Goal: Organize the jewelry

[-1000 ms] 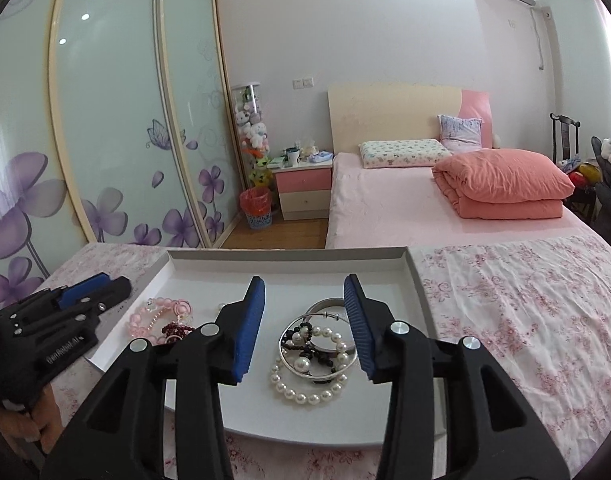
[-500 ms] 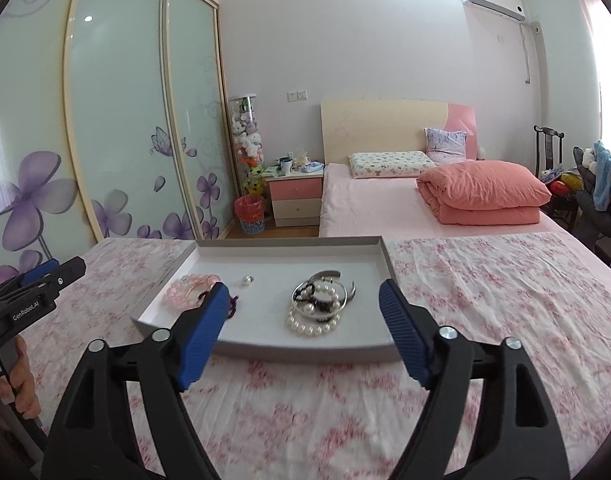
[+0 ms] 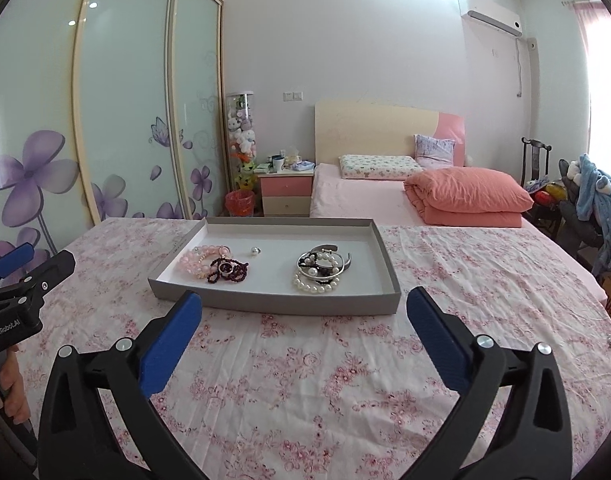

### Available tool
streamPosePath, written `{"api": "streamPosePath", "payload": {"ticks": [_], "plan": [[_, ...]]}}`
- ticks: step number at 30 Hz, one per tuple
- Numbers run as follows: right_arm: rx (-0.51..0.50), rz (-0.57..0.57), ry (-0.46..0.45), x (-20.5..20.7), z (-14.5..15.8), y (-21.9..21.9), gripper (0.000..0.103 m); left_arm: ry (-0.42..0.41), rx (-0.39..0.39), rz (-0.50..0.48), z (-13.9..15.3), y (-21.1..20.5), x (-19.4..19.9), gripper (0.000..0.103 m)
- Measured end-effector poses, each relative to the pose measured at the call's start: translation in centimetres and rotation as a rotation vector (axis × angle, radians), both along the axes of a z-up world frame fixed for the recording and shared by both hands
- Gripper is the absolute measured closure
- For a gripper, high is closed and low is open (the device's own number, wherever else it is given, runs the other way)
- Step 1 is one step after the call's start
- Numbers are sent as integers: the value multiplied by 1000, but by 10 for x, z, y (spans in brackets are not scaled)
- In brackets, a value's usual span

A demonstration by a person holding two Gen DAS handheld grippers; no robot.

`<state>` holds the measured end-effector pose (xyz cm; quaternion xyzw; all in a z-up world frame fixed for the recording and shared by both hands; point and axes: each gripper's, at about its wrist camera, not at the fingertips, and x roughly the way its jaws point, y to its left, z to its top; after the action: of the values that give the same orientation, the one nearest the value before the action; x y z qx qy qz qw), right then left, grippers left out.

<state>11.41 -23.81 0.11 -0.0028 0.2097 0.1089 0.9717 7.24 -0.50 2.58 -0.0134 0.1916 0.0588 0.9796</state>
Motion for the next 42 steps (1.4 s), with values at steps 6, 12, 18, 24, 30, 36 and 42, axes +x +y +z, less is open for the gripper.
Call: {"api": "streamPosePath", "payload": {"ticks": [6, 12, 18, 24, 30, 36, 42], "plan": [[38, -5, 33, -7, -11, -6, 2, 26, 0, -5, -9, -5, 2, 4], [48, -5, 41, -8, -14, -9, 2, 42, 1, -2, -15, -6, 4, 4], [51, -1, 43, -9, -15, -8, 2, 50, 1, -3, -16, -6, 5, 4], [51, 0, 44, -8, -15, -8, 2, 56, 0, -3, -18, -6, 7, 4], [52, 0, 47, -8, -16, -8, 2, 63, 0, -4, -20, -7, 7, 4], [53, 0, 49, -7, -16, -8, 2, 65, -1, -7, -21, -6, 8, 4], [54, 1, 49, -7, -16, -8, 2, 66, -1, -9, -21, -7, 8, 4]]}}
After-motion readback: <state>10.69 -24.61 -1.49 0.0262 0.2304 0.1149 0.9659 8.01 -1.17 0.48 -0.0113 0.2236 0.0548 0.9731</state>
